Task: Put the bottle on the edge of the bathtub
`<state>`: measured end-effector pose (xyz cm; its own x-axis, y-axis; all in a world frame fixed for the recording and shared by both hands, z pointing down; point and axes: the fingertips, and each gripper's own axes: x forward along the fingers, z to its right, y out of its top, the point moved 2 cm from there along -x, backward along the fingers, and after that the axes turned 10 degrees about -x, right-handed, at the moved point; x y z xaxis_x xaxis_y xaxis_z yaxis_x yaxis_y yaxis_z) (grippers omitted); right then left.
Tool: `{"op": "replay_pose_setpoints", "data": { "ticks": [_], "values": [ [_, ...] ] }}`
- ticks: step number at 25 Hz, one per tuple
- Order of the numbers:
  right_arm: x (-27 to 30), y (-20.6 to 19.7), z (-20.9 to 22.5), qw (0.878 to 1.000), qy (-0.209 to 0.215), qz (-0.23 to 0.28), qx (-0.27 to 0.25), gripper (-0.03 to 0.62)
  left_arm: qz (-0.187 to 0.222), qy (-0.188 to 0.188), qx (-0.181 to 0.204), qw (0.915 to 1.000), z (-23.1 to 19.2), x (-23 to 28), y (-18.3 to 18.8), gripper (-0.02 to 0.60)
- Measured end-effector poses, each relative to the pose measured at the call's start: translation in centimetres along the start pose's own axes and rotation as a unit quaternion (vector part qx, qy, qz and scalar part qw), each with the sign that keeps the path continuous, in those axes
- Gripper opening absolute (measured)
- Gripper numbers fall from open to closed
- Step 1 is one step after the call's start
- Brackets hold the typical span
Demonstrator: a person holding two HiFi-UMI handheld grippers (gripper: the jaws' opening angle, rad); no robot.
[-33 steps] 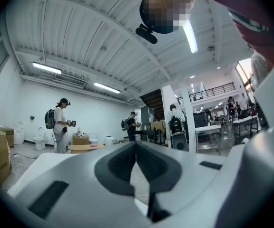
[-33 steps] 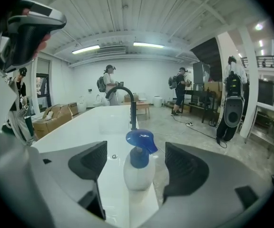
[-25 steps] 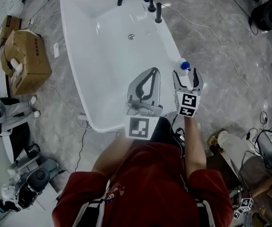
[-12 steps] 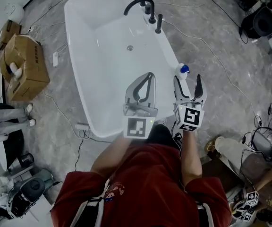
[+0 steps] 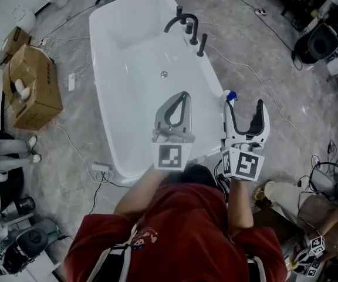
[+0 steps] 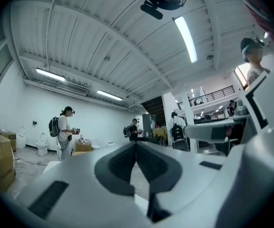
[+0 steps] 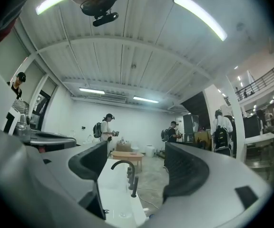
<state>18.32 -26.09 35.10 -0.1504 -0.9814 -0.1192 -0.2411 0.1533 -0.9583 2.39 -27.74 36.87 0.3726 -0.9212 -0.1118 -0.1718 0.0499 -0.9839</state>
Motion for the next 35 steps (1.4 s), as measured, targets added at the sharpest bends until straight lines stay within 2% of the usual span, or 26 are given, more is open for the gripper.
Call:
{"op": "replay_pose_setpoints", "data": {
  "ticks": [5,10,22,30,35],
  "values": [
    [-0.6,1.8,0.4,1.0,-0.019,-0.013,0.002,0.371,0.004,-0.001,0.002,1.0,-0.2,-0.4,1.4,0.015],
    [-1.2,1.9,0.5,0.999,-0.029,-0.018,-0.006,0.371,0.004,-0.011,0.004,0.9999,0.3,-0.6,1.6,0.015],
    [-1.2,0.8,-0.3,1.0,-0.004,-0.028,0.009,0.368,0.003,-0.021,0.004,0.9998,1.2,-0.6,1.7,0.015],
    [-0.4,0.9,-0.1,0.999,0.006,-0.024,0.028,0.285,0.005,-0.023,0.001,0.9997,1.5,0.3,2.1,0.015],
    [0.1,0.9,-0.2,0.999,0.012,-0.025,0.031,0.203,0.005,-0.022,0.0,0.9997,1.7,0.6,2.3,0.015]
  ]
}}
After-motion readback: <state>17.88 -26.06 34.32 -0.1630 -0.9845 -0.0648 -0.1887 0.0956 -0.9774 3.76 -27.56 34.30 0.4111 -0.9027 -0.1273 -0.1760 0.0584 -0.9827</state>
